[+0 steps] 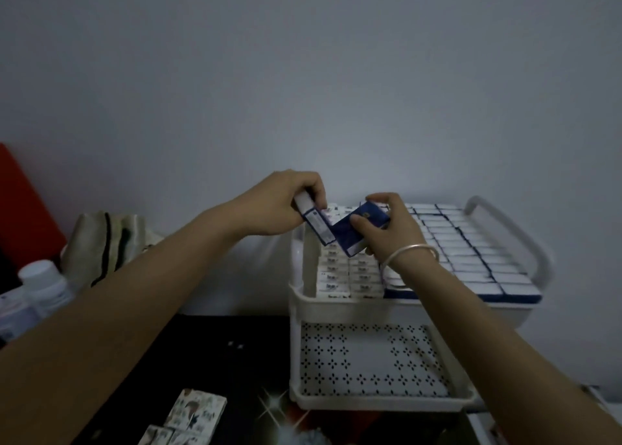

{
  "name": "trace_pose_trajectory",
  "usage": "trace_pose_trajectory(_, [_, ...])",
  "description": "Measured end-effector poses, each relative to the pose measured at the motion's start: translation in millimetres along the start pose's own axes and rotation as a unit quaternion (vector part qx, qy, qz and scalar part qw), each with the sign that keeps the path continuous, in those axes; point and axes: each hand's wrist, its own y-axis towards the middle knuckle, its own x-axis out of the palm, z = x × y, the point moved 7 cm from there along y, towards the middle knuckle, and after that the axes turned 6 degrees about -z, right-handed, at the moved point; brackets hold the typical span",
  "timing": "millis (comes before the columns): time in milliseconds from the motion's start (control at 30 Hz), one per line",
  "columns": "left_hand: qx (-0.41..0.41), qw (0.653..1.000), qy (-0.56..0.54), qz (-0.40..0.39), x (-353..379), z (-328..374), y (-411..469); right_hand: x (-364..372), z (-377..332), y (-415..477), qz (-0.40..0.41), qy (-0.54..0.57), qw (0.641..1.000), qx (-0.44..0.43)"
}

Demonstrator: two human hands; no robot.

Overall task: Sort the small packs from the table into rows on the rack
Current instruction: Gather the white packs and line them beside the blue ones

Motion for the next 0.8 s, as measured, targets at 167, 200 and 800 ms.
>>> trace_pose_trajectory(167, [-0.006,0.999,0.035,-0.031,17.4,-15.4,18.5,18.7,3.1,12.0,-0.054,0.036,0.998,0.019])
trace_pose_trajectory(200, [-0.007,0.999,0.041,-0.026,19.6,-18.8,20.1,23.0,0.3,11.3,-0.076,0.066,0.995,0.012])
trace_pose_trajectory(800, [-0.122,0.978,-0.114,0.128,38.2,-65.8,9.5,64.4,-0.9,33.1,-0.191,0.035,0.972,-0.129])
